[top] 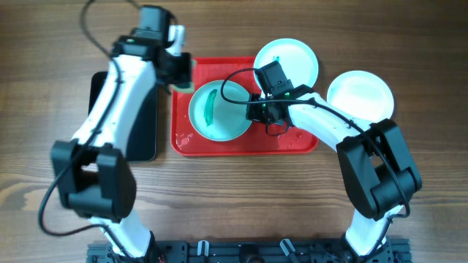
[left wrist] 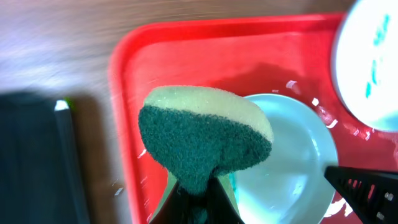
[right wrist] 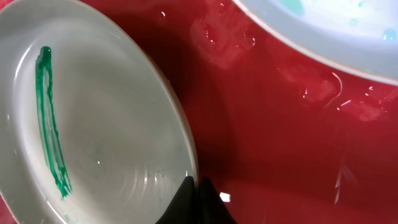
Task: Clean dirty plates on tray and stack at the side
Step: 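Bring the sponge in the left gripper onto the held plate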
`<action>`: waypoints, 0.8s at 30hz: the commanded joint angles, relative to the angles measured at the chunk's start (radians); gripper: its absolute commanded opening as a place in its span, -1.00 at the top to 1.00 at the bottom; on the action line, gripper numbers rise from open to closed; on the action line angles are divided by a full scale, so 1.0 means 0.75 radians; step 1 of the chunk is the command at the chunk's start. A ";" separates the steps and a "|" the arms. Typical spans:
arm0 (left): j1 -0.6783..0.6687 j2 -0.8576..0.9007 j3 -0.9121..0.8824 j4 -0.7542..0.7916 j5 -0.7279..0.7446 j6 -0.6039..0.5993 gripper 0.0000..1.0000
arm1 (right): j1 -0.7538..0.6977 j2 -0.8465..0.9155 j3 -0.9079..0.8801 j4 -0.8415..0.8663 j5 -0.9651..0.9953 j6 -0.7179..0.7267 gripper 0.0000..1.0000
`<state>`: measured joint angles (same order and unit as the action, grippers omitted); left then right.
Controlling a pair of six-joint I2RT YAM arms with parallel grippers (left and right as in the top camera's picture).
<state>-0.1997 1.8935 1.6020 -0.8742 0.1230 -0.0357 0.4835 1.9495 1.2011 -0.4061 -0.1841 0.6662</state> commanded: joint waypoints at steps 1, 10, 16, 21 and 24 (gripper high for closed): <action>-0.080 0.117 0.002 0.052 0.029 0.160 0.92 | -0.001 0.022 0.032 0.005 -0.036 0.018 0.91; -0.123 0.300 0.001 0.049 -0.025 0.216 0.92 | -0.001 0.022 0.032 0.005 -0.042 0.007 0.91; -0.121 0.324 0.001 -0.008 -0.132 0.216 0.92 | -0.001 0.022 0.032 0.009 -0.046 0.004 0.91; -0.119 0.366 0.001 0.026 -0.186 0.216 0.92 | -0.001 0.022 0.032 0.016 -0.061 -0.013 0.91; -0.124 0.406 0.001 0.045 -0.181 0.217 0.92 | -0.001 0.022 0.032 0.018 -0.061 -0.013 0.91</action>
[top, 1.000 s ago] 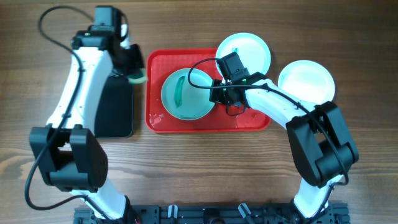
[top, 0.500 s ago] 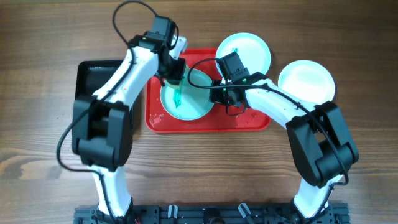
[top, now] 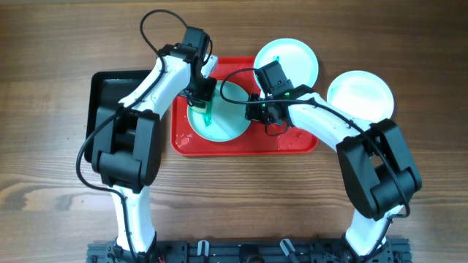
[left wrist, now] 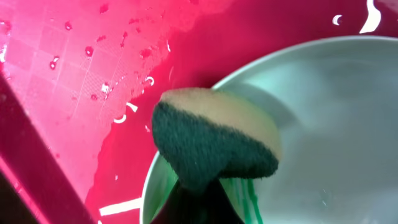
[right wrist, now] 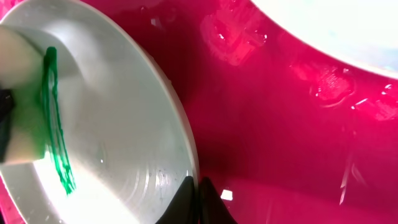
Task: Clean dirty plates on tray and stack at the side
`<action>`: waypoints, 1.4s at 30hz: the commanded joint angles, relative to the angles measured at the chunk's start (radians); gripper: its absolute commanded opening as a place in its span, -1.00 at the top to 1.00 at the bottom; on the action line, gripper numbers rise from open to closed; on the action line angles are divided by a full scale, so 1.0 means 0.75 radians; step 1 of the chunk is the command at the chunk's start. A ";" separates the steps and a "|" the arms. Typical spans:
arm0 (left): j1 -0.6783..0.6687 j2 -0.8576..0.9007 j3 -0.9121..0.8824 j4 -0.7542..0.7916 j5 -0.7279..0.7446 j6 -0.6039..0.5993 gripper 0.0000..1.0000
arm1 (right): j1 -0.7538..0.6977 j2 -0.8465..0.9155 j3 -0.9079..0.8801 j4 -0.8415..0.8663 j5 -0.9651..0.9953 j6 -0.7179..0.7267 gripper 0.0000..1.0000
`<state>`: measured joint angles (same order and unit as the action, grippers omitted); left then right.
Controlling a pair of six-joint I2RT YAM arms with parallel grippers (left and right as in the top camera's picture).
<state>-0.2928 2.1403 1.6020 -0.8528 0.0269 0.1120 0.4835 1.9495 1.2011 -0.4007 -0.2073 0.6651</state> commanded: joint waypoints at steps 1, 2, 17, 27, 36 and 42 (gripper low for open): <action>-0.003 0.092 0.001 0.016 -0.045 0.020 0.92 | -0.001 0.022 0.032 0.011 -0.030 -0.012 0.91; -0.004 0.100 0.001 0.015 -0.031 0.021 0.92 | -0.001 0.022 0.032 0.012 -0.030 -0.012 0.91; -0.011 0.105 0.001 -0.322 0.552 0.335 0.92 | -0.001 0.022 0.032 0.016 -0.035 -0.014 0.91; -0.013 0.105 0.001 -0.230 -0.275 -0.138 0.92 | -0.001 0.022 0.032 0.016 -0.039 -0.015 0.91; -0.045 0.105 0.001 0.084 -0.411 -0.410 0.92 | -0.001 0.022 0.032 0.016 -0.039 -0.015 0.91; -0.109 0.105 0.001 0.182 -0.184 -0.307 0.92 | -0.001 0.022 0.032 0.019 -0.039 -0.015 0.91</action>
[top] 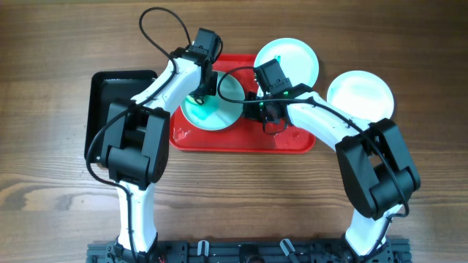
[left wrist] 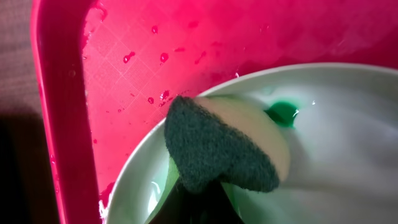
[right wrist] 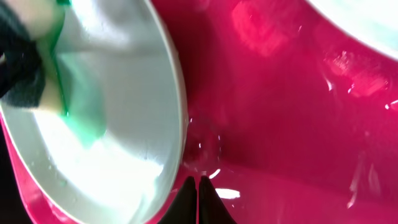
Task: Clean dirty plates on tray and stack at the side
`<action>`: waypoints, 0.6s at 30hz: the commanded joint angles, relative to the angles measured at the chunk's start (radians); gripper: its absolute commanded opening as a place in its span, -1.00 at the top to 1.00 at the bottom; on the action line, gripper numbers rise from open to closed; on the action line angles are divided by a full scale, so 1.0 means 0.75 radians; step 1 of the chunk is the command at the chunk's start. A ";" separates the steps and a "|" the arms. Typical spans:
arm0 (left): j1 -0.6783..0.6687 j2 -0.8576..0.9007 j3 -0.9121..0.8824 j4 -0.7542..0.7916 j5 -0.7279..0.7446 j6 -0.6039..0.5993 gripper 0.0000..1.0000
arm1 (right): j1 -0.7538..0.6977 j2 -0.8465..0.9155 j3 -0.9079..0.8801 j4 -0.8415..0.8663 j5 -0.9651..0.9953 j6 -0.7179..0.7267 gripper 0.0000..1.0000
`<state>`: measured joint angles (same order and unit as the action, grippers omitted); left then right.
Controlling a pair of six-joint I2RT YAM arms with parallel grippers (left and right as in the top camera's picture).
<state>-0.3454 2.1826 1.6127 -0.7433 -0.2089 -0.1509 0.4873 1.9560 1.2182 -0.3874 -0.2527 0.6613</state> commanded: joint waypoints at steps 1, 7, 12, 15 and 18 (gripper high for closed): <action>-0.048 0.049 -0.013 0.036 0.213 0.082 0.92 | -0.006 0.013 0.009 0.002 0.021 -0.011 0.91; -0.106 0.049 -0.013 -0.020 0.688 0.385 0.92 | -0.006 0.013 0.009 0.001 0.020 -0.021 0.91; -0.133 0.049 -0.013 -0.139 0.750 0.522 0.92 | -0.006 0.013 0.009 0.003 0.011 -0.035 0.91; -0.125 0.049 -0.013 -0.109 0.696 0.497 0.92 | -0.006 0.013 0.009 0.007 0.010 -0.033 0.91; -0.105 0.049 -0.013 0.019 0.537 0.311 0.92 | -0.006 0.013 0.009 0.005 0.006 -0.034 0.91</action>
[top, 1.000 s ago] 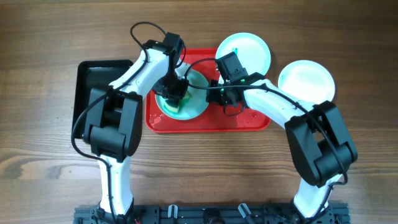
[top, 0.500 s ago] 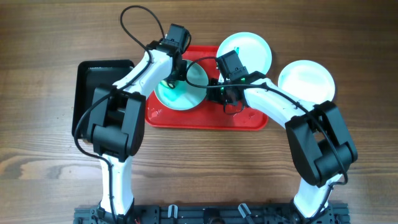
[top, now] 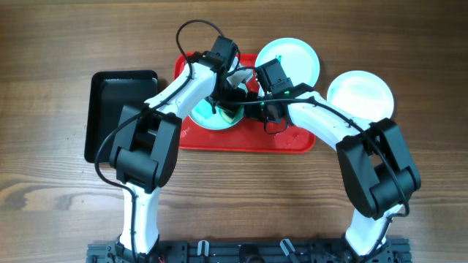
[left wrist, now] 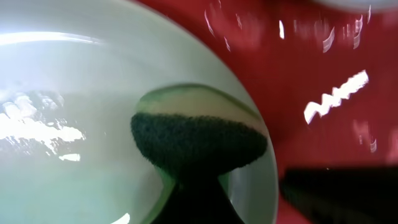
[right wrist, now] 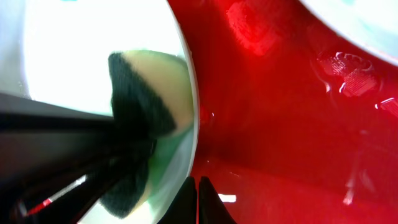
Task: Clean dirty plates on tray and stack at the side
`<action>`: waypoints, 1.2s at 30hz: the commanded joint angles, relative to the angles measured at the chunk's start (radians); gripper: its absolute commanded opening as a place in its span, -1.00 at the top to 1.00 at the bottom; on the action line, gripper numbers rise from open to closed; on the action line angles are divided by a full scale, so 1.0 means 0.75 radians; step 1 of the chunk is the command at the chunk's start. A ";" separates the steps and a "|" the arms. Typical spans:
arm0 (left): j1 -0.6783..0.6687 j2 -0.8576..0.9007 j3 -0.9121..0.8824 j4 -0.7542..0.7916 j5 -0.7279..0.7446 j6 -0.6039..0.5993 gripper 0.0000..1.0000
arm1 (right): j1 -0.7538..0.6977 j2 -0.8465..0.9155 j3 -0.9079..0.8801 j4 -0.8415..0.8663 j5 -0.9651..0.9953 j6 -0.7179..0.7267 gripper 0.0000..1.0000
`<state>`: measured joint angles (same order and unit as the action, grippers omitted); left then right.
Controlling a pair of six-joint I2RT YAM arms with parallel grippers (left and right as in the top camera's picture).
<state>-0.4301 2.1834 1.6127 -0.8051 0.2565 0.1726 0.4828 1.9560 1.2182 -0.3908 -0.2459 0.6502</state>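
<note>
A white plate [top: 205, 117] with a pale green film lies on the red tray [top: 292, 142]. My left gripper [top: 219, 104] is shut on a yellow-and-green sponge [left wrist: 198, 134], which presses on the plate [left wrist: 74, 124] near its right rim. My right gripper [right wrist: 198, 186] is shut on that rim, right beside the sponge [right wrist: 146, 99]. A second plate [top: 287, 58] with green marks rests at the tray's back right. A clean white plate [top: 360, 93] sits on the table to the right.
A black tray [top: 121, 113] lies on the table left of the red one. The red tray's floor [right wrist: 280, 124] is wet. Both arms cross over the tray's middle, close together.
My left gripper and the sponge have moved from the plate's back-left part to its right side, next to my right gripper. The green patch is now a pale film.
The sponge first hung over the tray's back-left corner while the plate bore a green streak, my right gripper on its rim. Then the sponge lay on the streak. Later the streak was a smeared patch. Now only a faint green film shows.
</note>
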 commanded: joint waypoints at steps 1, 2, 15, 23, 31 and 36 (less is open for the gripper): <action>0.013 0.048 -0.013 0.146 -0.141 -0.181 0.92 | 0.001 0.013 0.009 0.008 -0.003 -0.020 0.91; 0.018 0.048 -0.013 0.201 -0.224 -0.268 0.92 | 0.001 0.013 0.009 0.008 -0.003 -0.020 0.91; 0.030 0.048 -0.013 0.208 -0.537 -0.959 0.92 | 0.001 0.013 0.009 0.009 -0.003 -0.024 0.91; 0.029 0.046 -0.013 0.075 -0.236 -0.830 0.92 | 0.001 0.013 0.009 0.079 -0.032 -0.069 0.64; 0.066 0.046 -0.013 -0.006 -0.170 -0.910 0.92 | 0.001 0.046 0.009 0.304 0.027 -0.050 0.05; 0.102 0.046 -0.013 -0.005 -0.113 -0.944 0.92 | 0.001 0.132 0.009 0.357 0.027 0.051 0.19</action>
<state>-0.3698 2.1914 1.6287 -0.7830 0.1223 -0.4969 0.4828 2.0056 1.2182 -0.1390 -0.2394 0.6350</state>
